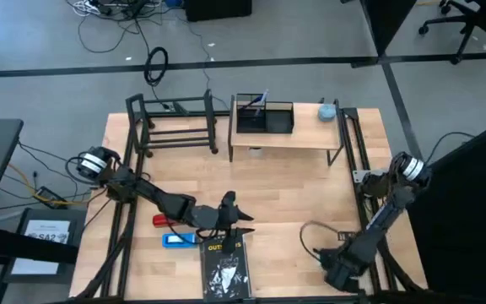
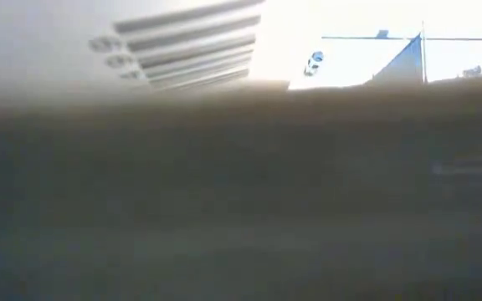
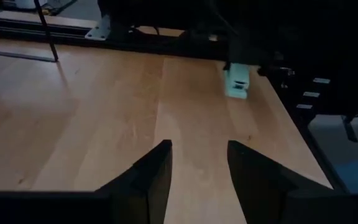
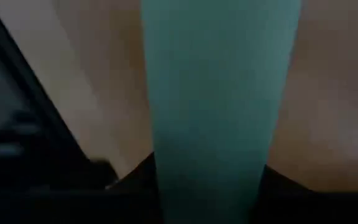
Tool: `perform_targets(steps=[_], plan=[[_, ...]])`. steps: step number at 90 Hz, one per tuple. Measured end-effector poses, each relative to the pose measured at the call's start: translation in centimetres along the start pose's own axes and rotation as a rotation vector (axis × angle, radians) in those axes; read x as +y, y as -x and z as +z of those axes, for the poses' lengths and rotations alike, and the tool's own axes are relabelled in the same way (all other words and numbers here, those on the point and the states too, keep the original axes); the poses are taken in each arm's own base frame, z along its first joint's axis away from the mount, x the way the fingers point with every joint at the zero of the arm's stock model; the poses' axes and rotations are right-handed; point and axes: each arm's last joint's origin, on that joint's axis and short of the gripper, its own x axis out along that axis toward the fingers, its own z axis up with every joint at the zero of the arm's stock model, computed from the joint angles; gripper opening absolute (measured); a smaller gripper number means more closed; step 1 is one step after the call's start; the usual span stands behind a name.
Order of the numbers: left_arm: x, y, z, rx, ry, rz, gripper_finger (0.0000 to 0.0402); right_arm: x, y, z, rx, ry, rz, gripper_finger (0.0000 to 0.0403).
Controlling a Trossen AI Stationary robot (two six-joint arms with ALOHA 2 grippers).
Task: Stock shelves
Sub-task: Put the blue stapler on the shelf
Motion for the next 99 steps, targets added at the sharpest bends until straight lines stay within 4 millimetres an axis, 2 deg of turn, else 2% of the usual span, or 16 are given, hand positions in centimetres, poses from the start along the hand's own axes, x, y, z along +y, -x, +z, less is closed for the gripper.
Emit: perform_targets(steps=[12,23,32,43,56,64,76,87,99], plan=[[0.0,0.0,0.0,0.001,-0.002,0.001,0.0136,-2.8,4.3,2.1,-0.101,-0.158,0.082,0.0077],[0.0,0.0,-0.1,0.008,-0.006,0.003,0.0136,-6.6,8.9,3.7,-0.250,-0.321,0.195,0.0077],[0.0,0.0,-0.2,0.014,-0.009,0.005,0.0136,-10.4,12.6,4.5,-0.412,-0.477,0.258,0.0077],[0.1,0.0,-0.2,0.019,-0.012,0.016,0.0136,-15.5,17.6,4.4,-0.625,-0.656,0.256,0.0077],[0.1,0.0,-0.2,0.016,-0.011,0.016,0.0136,-21.5,21.9,4.1,-0.727,-0.850,0.203,0.0077],[0.1,0.0,-0.2,0.016,-0.011,0.020,0.0136,-24.8,23.2,4.7,-0.709,-0.920,0.212,0.0077],[0.1,0.0,-0.2,0.015,-0.011,0.021,0.0136,-28.7,23.5,6.3,-0.615,-0.990,0.237,0.0077],[0.1,0.0,-0.2,0.016,-0.011,0.021,0.0136,-31.4,22.9,8.2,-0.498,-1.033,0.264,0.0077],[0.1,0.0,-0.2,0.016,-0.011,0.021,0.0136,-33.3,22.1,9.5,-0.391,-1.084,0.245,0.0077]])
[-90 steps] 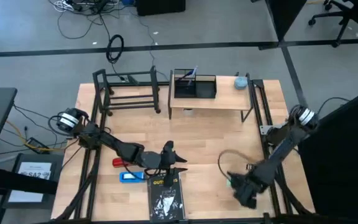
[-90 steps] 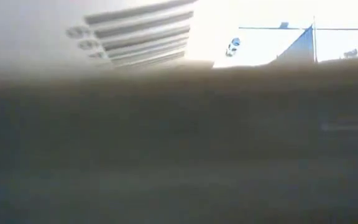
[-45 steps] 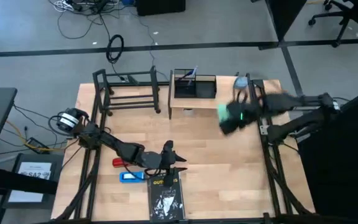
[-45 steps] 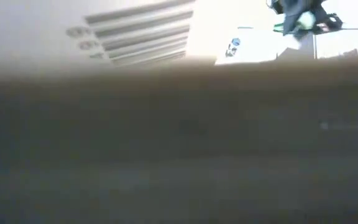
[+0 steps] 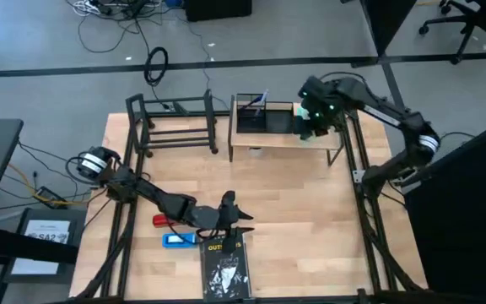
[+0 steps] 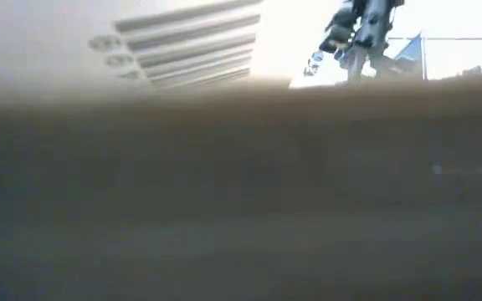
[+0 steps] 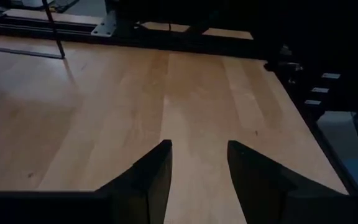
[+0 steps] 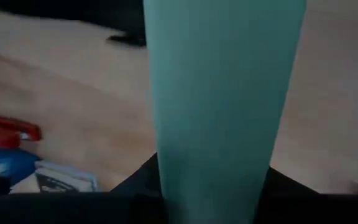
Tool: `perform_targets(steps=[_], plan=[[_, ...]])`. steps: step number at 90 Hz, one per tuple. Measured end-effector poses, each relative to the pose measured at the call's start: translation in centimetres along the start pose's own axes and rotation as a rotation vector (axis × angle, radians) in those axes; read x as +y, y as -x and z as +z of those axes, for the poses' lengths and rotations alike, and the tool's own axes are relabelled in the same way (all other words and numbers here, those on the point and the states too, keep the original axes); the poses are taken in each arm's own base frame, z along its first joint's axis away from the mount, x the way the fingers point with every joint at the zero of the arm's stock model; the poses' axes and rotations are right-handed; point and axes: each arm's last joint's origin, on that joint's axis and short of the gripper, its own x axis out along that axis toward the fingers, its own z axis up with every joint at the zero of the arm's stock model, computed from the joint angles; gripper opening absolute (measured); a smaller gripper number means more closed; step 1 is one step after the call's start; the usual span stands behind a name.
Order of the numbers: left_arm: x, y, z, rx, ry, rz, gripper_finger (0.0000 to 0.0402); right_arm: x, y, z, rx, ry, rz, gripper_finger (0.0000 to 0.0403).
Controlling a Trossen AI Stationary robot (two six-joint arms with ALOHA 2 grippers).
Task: Stock shelves
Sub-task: Put the blue stapler on the shelf
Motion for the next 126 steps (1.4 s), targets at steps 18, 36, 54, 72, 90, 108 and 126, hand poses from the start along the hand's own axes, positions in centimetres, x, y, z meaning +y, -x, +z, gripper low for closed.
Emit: perform_targets(steps=[18,36,54,72,90,108,126], plan=[[0.0,0.0,0.0,0.000,0.004,0.000,0.0136,-0.1,-1.9,1.6,0.060,-0.044,-0.058,0.0098],[-0.1,0.1,0.0,0.000,0.005,-0.004,0.0136,-0.4,-2.1,2.2,0.026,-0.065,-0.090,0.0099],[-0.2,0.1,0.0,0.001,0.005,-0.004,0.0136,-0.3,-1.7,2.3,-0.007,-0.057,-0.056,0.0102],[-0.2,0.1,0.0,0.001,0.005,-0.005,0.0136,-0.4,-0.6,1.7,-0.039,-0.044,-0.011,0.0112],[-0.2,0.1,0.0,0.000,0.006,-0.005,0.0136,-0.7,0.8,0.8,-0.069,-0.013,0.029,0.0114],[-0.2,0.1,0.0,0.000,0.006,-0.005,0.0136,-1.0,1.7,0.2,-0.122,-0.019,0.020,0.0114],[-0.2,0.1,0.0,0.000,0.006,-0.005,0.0136,-0.2,1.3,-0.2,-0.234,-0.038,-0.090,0.0105]])
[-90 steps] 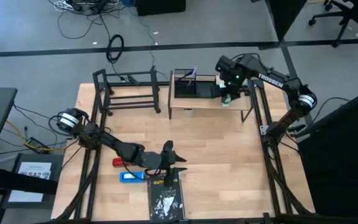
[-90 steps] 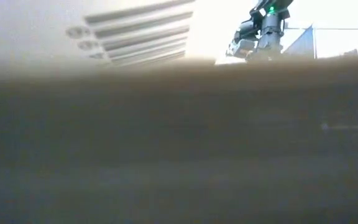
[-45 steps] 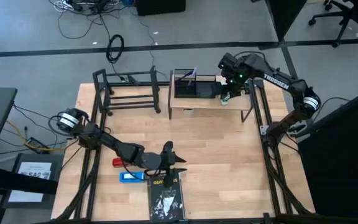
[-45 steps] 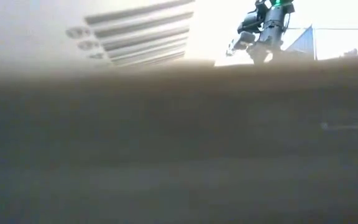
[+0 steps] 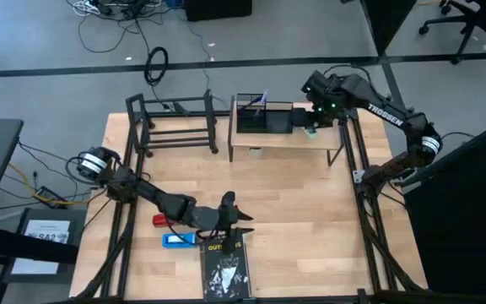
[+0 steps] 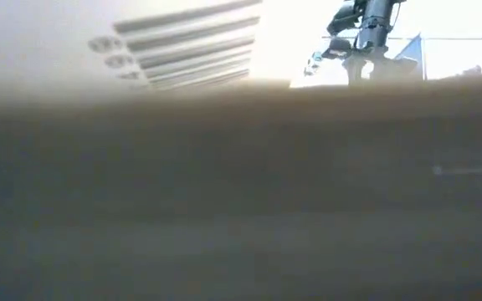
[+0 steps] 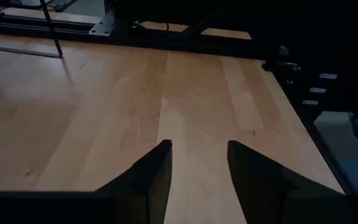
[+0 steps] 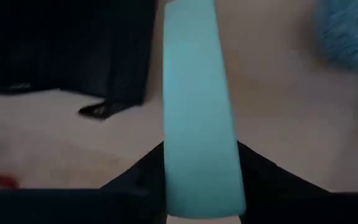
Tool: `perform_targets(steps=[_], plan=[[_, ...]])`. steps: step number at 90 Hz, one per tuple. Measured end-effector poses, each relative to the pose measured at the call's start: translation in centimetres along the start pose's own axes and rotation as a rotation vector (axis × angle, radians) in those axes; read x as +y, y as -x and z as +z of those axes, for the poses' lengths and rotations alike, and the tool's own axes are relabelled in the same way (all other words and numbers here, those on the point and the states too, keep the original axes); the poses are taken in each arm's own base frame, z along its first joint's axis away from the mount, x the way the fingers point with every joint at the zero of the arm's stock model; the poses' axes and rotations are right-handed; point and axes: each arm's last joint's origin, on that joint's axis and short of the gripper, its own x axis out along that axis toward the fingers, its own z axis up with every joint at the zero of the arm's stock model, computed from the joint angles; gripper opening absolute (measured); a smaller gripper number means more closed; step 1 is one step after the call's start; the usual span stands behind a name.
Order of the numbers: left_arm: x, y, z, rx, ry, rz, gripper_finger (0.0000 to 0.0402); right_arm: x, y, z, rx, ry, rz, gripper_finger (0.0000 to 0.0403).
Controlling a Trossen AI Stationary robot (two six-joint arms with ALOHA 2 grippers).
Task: Stock shelves
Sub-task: Put the blue stapler on the shelf, then adjust the stacked books
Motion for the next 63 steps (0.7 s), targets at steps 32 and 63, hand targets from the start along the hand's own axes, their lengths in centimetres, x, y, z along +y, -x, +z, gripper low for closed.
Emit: perform_targets(steps=[32,63], plan=[[0.0,0.0,0.0,-0.005,0.002,-0.002,0.0136,1.9,-0.3,-0.4,-0.121,-0.022,0.050,0.0124],[0.0,0.0,0.1,-0.006,0.002,-0.002,0.0136,2.0,-0.3,-0.6,-0.145,0.020,0.036,0.0205]])
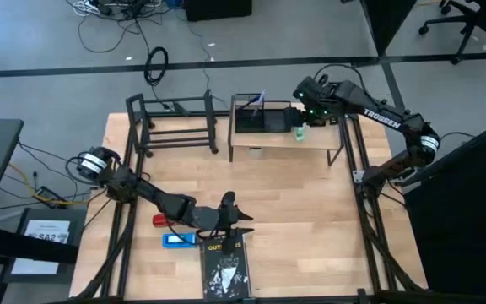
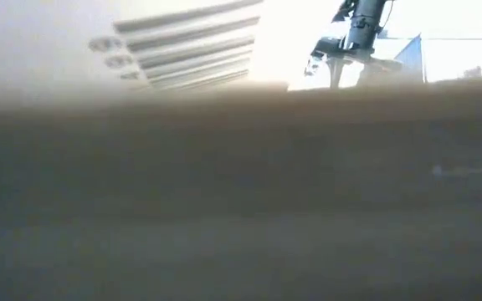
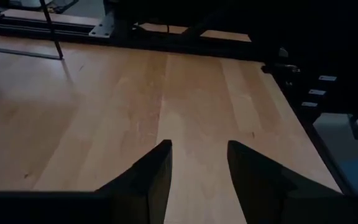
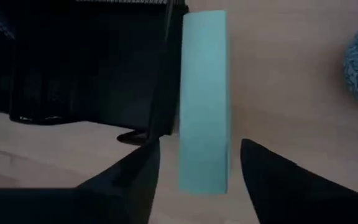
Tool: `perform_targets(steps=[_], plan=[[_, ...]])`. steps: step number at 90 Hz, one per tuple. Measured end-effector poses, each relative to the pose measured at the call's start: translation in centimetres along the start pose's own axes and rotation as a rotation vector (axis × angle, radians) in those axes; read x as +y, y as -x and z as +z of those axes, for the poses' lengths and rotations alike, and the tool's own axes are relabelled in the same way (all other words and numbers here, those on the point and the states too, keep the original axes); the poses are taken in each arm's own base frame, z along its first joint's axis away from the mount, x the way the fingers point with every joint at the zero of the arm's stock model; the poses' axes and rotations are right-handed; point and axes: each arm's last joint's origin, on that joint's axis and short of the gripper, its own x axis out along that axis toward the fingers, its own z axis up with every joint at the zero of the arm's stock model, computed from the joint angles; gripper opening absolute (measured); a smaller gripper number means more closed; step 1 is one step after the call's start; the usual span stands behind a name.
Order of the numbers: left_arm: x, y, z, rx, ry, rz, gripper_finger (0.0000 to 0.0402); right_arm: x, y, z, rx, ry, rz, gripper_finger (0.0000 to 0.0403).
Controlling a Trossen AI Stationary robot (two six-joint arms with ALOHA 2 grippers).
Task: Stock shelves
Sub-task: Adjust the stacked books
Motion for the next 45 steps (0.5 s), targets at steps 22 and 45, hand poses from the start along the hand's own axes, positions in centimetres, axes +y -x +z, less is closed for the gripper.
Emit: perform_targets(steps=[22,45], plan=[[0.0,0.0,0.0,0.000,0.000,0.000,0.0136,-0.4,2.2,-0.3,-0.078,0.184,0.080,0.0211],[0.0,0.0,0.0,0.001,-0.002,0.000,0.0136,1.7,7.7,-8.5,-0.295,0.590,0.168,0.0190]])
